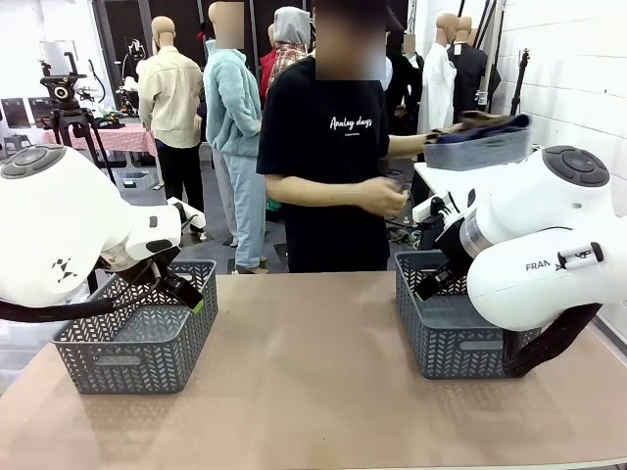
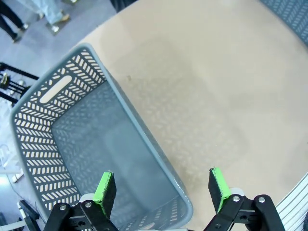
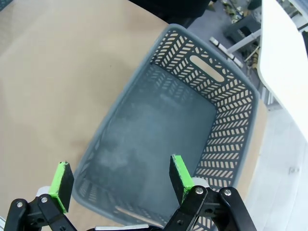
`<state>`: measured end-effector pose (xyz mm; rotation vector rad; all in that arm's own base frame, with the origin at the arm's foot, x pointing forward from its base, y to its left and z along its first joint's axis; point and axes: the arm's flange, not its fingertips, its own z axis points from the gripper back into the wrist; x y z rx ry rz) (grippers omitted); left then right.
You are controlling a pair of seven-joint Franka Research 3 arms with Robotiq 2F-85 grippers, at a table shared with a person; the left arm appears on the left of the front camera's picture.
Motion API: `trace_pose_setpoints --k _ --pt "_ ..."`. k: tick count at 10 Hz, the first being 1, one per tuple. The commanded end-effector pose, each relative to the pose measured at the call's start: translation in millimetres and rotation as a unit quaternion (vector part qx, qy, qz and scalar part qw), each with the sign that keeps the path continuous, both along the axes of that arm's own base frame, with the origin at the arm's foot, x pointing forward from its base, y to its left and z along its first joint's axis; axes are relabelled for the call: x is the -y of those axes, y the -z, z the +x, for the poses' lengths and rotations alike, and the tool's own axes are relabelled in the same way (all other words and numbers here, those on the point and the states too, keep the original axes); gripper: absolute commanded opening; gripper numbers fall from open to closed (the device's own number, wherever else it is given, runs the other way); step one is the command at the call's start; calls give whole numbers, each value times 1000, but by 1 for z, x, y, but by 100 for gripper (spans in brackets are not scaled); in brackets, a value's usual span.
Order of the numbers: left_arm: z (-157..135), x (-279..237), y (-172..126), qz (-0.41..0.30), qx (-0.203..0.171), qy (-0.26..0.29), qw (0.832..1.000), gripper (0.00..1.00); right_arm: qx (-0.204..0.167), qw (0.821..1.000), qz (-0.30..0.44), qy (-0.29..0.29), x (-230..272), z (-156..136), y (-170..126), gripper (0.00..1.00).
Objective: Sort the tops and bottoms.
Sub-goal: Lift clothes from the center of the table with your left hand.
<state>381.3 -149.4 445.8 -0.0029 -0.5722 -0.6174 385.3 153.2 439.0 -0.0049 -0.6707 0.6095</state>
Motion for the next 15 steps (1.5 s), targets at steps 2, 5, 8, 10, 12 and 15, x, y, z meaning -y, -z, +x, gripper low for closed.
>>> trace_pose_setpoints --k 2,5,8,10,12,15 --pt "1 -1 1 -1 0 -1 1000 100 0 1000 0 -1 0 1 2 100" --pt "1 -1 1 -1 0 -1 1000 100 0 1000 0 -1 0 1 2 100" --pt "1 -1 1 -1 0 -1 1000 100 0 1000 0 -1 0 1 2 100" --pt "1 -1 1 -1 0 -1 1000 100 0 1000 0 -1 0 1 2 100" --pt "1 -1 1 -1 0 -1 1000 100 0 1000 0 -1 0 1 2 100" --pt "1 -1 1 -1 0 -1 1000 100 0 1000 0 -1 0 1 2 100"
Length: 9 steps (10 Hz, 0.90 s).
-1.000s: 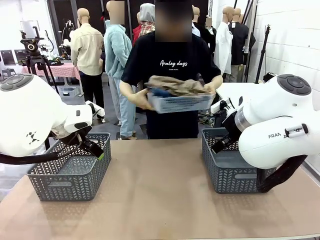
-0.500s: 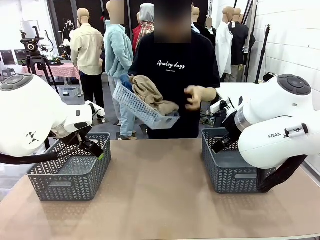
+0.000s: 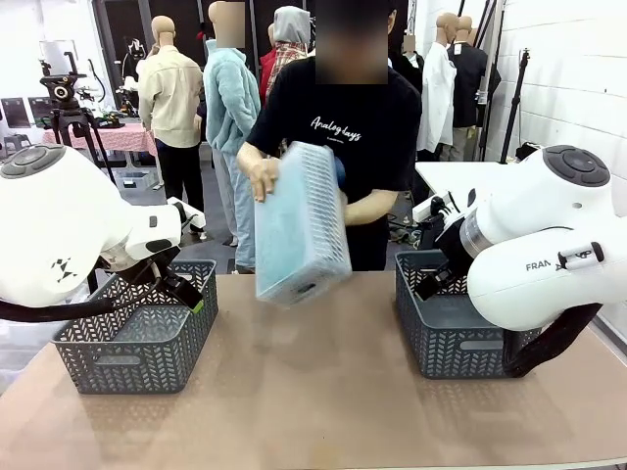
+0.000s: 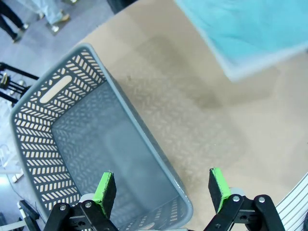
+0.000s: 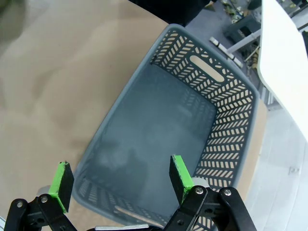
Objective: Sort the tops and bottoms.
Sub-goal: Lift clothes from the center of the table with your left hand.
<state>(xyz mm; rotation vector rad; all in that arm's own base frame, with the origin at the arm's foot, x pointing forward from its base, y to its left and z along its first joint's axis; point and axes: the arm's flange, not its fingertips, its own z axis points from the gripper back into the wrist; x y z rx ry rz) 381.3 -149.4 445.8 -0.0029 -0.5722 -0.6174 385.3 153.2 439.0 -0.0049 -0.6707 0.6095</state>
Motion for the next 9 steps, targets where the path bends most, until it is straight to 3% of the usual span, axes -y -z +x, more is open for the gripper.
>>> trace_pose_setpoints --k 1,3,6,9 --pt "1 -1 1 -1 0 -1 1000 100 0 1000 0 -1 0 1 2 100" --pt "0 0 0 0 0 0 1000 100 -2 1000 11 -7 1 -4 -5 100" --pt "-10 -13 -40 -31 6 7 999 100 38 999 30 0 13 -29 -40 100" --pt "-21 -35 -76 -69 12 24 997 100 53 995 84 4 37 -48 -66 100"
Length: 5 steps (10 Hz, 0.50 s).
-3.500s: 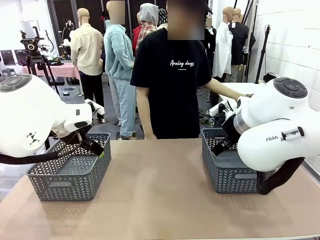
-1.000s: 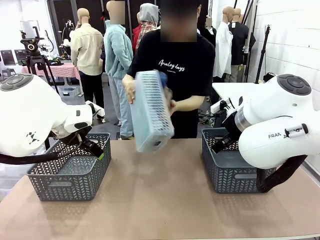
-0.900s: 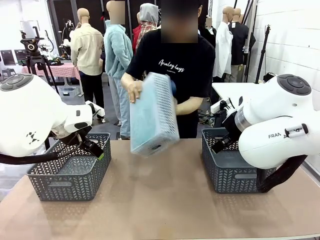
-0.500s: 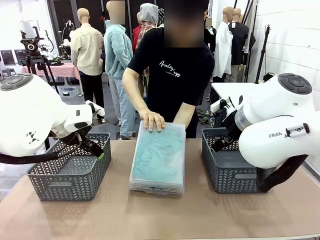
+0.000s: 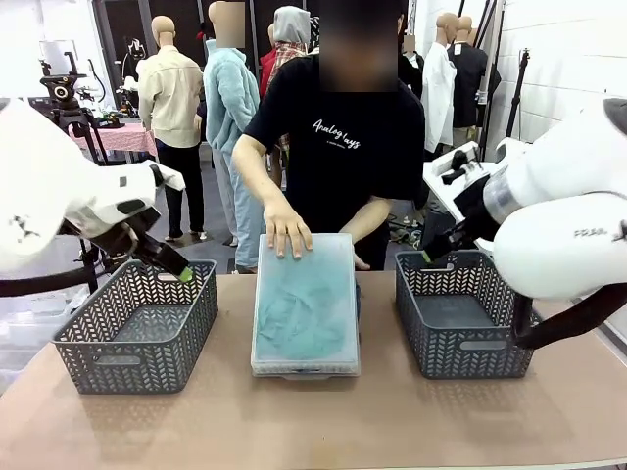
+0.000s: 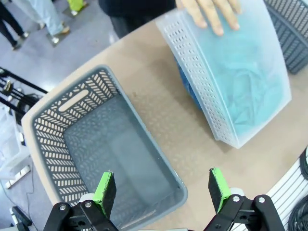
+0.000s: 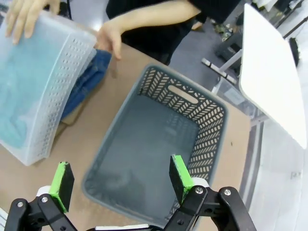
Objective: Sort the tops and bottoms.
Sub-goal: Lift clothes from the center of the table with your left hand.
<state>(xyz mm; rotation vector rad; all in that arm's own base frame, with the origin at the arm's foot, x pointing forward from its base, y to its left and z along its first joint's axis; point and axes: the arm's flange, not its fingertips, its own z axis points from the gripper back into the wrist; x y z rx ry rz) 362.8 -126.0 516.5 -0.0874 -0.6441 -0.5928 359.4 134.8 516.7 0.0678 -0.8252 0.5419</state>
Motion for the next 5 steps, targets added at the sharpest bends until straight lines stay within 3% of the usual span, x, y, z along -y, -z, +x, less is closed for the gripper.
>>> trace_pose_setpoints --k 1,3,5 --pt "-5 -18 -12 -32 -7 32 999 100 -1 999 41 -11 27 -29 6 100" --pt "-8 -17 -12 -39 -15 43 998 100 1 999 54 3 38 -35 2 100" --pt "0 -14 -5 -46 -32 28 998 100 -27 998 57 -6 42 -22 14 100"
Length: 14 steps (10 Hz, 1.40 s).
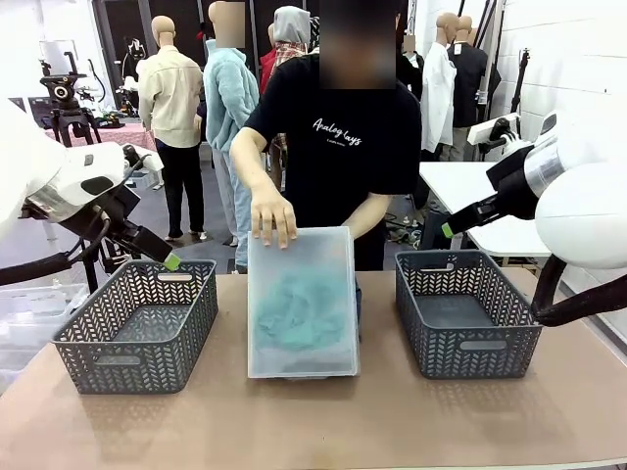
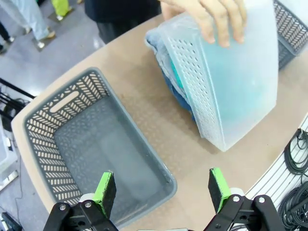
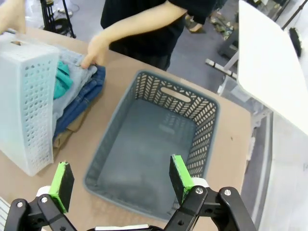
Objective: Sort the tops and bottoms.
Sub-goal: Lift clothes from the center of the table with your left hand.
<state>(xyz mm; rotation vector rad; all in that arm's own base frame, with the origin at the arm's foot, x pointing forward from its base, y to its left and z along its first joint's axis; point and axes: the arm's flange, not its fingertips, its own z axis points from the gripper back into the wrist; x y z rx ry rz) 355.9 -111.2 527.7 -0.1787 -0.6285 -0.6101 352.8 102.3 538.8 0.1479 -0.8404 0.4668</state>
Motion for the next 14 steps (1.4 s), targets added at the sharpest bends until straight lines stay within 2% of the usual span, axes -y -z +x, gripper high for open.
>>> trace_pose_setpoints --k 1,14 --pt "-2 -1 -5 3 9 1 1000 100 10 1000 -1 1 -3 -2 -5 100" --pt "-2 -1 -5 3 9 1 1000 100 10 1000 -1 1 -3 -2 -5 100"
